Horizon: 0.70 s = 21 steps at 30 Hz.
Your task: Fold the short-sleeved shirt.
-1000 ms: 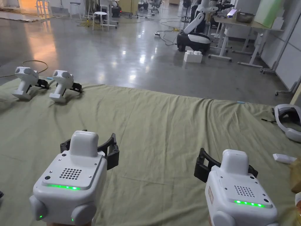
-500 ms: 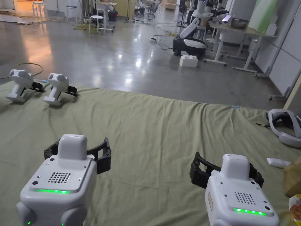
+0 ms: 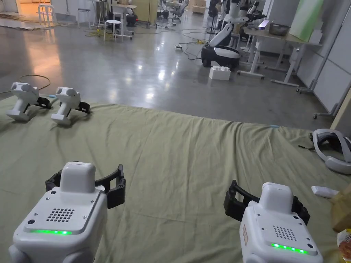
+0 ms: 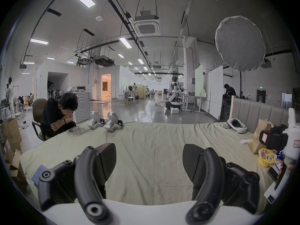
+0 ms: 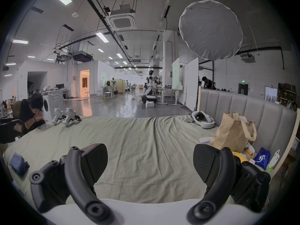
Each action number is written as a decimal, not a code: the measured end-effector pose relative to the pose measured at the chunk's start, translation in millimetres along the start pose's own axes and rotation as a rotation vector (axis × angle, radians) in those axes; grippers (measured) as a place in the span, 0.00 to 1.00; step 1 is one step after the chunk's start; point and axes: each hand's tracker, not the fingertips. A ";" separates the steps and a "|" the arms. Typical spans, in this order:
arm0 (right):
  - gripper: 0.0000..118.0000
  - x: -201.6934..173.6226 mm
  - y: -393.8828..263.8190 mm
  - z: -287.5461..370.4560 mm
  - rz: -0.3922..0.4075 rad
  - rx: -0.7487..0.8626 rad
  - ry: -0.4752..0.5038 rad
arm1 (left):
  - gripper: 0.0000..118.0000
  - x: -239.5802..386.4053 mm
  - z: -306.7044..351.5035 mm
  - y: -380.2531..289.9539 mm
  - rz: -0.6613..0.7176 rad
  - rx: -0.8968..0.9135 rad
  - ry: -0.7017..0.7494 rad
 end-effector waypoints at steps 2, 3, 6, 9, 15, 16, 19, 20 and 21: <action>0.95 -1.2 0.5 1.3 0.003 0.016 -0.003 | 0.84 -1.3 2.1 0.0 0.011 0.006 0.002; 0.95 -1.1 1.2 2.0 0.001 0.019 0.004 | 0.84 -2.1 2.2 0.3 0.014 0.005 -0.003; 0.95 4.0 4.5 2.2 -0.089 -0.019 0.090 | 0.84 -2.5 0.7 0.9 0.001 -0.015 -0.021; 0.95 5.6 8.1 1.1 -0.120 -0.048 0.114 | 0.86 -1.8 1.5 0.4 -0.022 -0.010 -0.021; 0.95 -7.3 11.4 1.3 -0.068 -0.049 0.028 | 0.86 -2.1 3.4 -1.4 -0.015 -0.012 -0.029; 0.95 -10.0 11.9 1.1 -0.058 -0.054 0.003 | 0.86 -2.5 3.6 -2.1 -0.010 -0.014 -0.029; 0.95 -18.3 12.1 1.7 -0.039 -0.066 -0.072 | 0.86 -3.7 3.5 -3.8 -0.001 -0.024 -0.033; 0.95 -19.6 11.1 1.8 -0.037 -0.062 -0.068 | 0.86 -3.7 3.3 -4.4 0.000 -0.027 -0.032; 0.95 -20.2 10.1 2.0 -0.036 -0.060 -0.063 | 0.86 -3.9 3.1 -4.9 0.002 -0.030 -0.031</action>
